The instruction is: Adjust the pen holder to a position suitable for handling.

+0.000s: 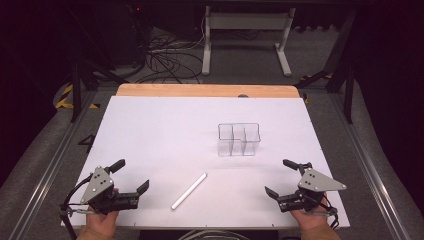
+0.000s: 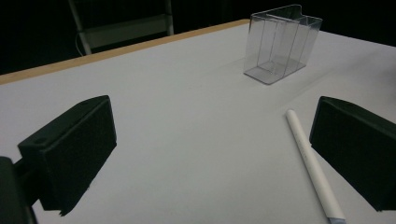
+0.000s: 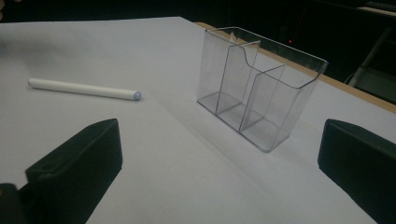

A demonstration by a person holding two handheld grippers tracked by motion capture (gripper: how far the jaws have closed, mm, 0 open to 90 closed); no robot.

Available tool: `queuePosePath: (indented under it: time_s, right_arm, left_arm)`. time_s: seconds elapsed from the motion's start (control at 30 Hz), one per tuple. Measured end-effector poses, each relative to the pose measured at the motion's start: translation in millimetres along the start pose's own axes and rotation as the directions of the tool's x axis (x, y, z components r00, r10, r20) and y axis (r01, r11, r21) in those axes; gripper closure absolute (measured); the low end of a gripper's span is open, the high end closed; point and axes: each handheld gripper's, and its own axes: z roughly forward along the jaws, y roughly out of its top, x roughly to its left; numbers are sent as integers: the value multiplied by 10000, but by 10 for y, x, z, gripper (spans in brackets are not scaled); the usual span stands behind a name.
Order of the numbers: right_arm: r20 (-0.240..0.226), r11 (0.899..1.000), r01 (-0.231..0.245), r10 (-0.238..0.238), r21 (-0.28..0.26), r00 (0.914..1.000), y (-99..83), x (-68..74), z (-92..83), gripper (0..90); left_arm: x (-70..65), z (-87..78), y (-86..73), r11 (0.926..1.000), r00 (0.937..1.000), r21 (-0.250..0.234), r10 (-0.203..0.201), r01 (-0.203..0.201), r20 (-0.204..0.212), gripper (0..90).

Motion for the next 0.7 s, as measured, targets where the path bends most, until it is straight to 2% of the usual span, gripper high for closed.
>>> queuePosePath:
  time_s: [0.17,0.37,0.47,0.7]
  right_arm:
    - [71,9998,187,-187,-53,9998,1,28,-6,3]
    - [16,9998,187,-187,-41,9998,-7,17,-4,4]
    - [7,9998,192,-192,-25,9998,-9,13,-5,5]
    - [-82,9999,102,-101,49,9999,-3,12,9,7]
  left_arm:
    - [-23,2,5,9997,9997,-52,221,-222,-88,12]
    - [-45,2,13,9997,9997,-71,245,-246,-64,10]
    - [-64,-5,22,9983,9981,-89,579,-581,-190,11]
    - [-57,-6,22,9991,9990,-56,416,-417,-162,15]
